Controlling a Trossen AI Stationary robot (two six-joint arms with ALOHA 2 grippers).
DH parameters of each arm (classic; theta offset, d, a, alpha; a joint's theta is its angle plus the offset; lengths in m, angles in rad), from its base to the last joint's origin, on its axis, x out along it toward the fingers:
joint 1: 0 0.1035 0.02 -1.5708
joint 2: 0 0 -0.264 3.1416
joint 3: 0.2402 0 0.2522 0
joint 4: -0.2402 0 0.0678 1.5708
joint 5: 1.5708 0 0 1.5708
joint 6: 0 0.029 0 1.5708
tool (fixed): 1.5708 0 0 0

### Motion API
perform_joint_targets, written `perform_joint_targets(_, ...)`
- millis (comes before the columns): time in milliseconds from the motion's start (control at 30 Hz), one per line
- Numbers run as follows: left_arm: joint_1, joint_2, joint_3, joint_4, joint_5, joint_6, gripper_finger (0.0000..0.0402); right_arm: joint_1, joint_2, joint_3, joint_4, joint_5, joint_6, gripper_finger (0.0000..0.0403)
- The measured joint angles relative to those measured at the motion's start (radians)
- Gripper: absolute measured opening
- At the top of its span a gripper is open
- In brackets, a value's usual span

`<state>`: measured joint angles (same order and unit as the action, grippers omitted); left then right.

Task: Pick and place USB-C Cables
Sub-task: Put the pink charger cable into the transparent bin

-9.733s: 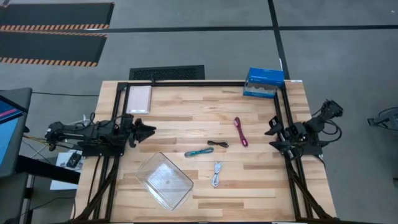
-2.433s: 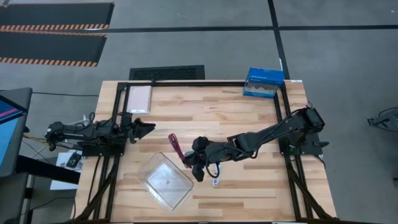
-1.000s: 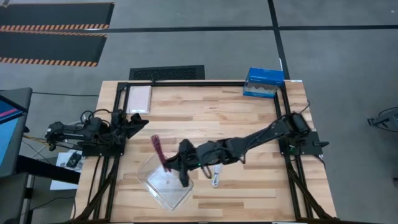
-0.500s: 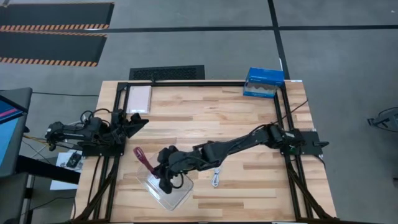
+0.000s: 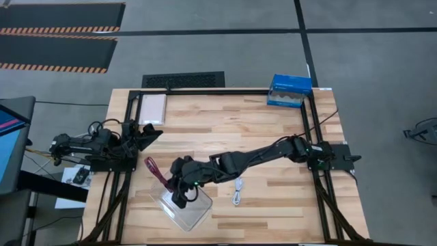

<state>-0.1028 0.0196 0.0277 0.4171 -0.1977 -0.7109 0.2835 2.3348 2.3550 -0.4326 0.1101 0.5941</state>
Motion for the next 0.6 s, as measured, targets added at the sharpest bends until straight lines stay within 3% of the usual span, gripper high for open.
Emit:
perform_joint_targets(200,0.0,0.0,0.0,0.0,-0.005,0.0,0.0185,-0.007,0.0,0.0,-0.019,0.001,0.0,0.0022)
perform_joint_targets(600,0.0,0.0,0.0,-0.044,-0.156,0.012,0.0185,0.044,-0.02,-0.001,-0.135,-0.009,0.023,0.0022)
